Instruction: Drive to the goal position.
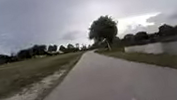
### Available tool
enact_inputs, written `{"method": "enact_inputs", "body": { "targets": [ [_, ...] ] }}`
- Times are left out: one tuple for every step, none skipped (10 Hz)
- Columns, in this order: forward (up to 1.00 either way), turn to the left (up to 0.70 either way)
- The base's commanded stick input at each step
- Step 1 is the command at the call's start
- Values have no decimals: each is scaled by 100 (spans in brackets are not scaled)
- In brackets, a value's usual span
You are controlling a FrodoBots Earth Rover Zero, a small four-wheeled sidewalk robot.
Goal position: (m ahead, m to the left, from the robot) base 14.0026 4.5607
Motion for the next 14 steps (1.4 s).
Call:
{"method": "enact_inputs", "body": {
  "targets": [
    [100, 32],
    [100, 24],
    [100, 9],
    [100, 0],
    [100, 0],
    [100, 0],
    [100, 0],
    [100, 0],
    [100, 0],
    [100, 0],
    [100, 0],
    [100, 0],
    [100, 0],
    [100, 0]
  ]
}}
